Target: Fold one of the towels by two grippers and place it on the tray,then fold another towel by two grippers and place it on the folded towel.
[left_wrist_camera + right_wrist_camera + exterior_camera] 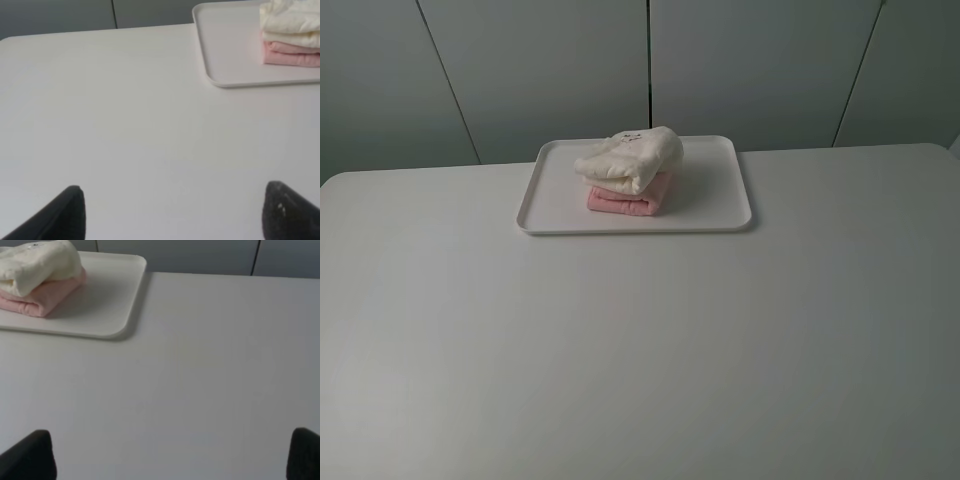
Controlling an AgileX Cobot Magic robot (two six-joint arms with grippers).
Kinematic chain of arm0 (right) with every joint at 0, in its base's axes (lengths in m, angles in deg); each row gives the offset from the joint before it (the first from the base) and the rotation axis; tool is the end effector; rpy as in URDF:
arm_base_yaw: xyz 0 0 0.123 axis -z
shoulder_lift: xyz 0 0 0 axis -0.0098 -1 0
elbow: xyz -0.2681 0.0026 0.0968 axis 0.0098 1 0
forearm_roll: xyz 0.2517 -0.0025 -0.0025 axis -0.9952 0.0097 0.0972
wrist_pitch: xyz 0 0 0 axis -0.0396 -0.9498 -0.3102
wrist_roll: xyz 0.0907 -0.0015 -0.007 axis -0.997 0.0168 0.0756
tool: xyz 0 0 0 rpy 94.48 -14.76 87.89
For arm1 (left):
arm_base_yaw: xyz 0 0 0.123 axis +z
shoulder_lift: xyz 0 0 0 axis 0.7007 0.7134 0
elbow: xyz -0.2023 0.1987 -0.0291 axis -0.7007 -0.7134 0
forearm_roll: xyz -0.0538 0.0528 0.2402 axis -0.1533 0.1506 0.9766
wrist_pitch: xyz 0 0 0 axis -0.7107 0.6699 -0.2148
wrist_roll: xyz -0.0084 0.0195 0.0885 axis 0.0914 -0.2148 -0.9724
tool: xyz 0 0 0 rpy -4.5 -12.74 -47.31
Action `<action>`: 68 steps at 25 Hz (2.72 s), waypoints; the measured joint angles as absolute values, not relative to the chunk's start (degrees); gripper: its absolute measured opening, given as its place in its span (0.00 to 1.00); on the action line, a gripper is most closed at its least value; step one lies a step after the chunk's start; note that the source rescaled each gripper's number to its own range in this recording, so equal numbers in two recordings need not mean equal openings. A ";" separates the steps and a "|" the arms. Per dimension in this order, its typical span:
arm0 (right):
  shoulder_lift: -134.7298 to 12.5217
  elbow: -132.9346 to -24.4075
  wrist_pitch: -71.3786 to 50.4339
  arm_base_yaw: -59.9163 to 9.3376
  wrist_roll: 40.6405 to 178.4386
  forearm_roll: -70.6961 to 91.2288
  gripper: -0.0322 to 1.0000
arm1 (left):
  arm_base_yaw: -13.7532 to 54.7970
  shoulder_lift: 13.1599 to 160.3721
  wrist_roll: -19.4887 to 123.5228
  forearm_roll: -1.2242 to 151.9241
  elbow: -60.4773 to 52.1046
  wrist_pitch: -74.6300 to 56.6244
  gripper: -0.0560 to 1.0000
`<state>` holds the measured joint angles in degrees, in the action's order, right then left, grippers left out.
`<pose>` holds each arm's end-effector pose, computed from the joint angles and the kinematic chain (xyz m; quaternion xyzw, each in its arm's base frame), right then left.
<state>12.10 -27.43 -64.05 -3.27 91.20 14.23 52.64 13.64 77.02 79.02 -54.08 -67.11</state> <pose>-0.0074 0.0051 0.2760 -0.0563 0.8584 0.0262 0.5093 -0.0065 -0.0149 0.2816 0.0117 0.8508 -0.0070 0.5253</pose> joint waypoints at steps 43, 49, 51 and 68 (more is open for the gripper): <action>12.10 -27.43 -64.05 -3.27 90.54 14.11 1.00 | 52.90 13.64 78.23 78.72 -54.08 -67.11 0.93; 12.10 -27.43 -64.05 -3.27 90.54 14.11 1.00 | 52.90 13.64 78.23 78.72 -54.08 -67.11 0.93; 12.10 -27.43 -64.05 -3.27 90.54 14.11 1.00 | 52.90 13.64 78.23 78.72 -54.08 -67.11 0.93; 12.10 -27.43 -64.05 -3.27 90.54 14.11 1.00 | 52.90 13.64 78.23 78.62 -54.11 -67.11 0.93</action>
<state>12.10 -27.43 -64.05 -3.27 90.54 14.11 52.90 13.64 78.23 78.62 -54.11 -67.11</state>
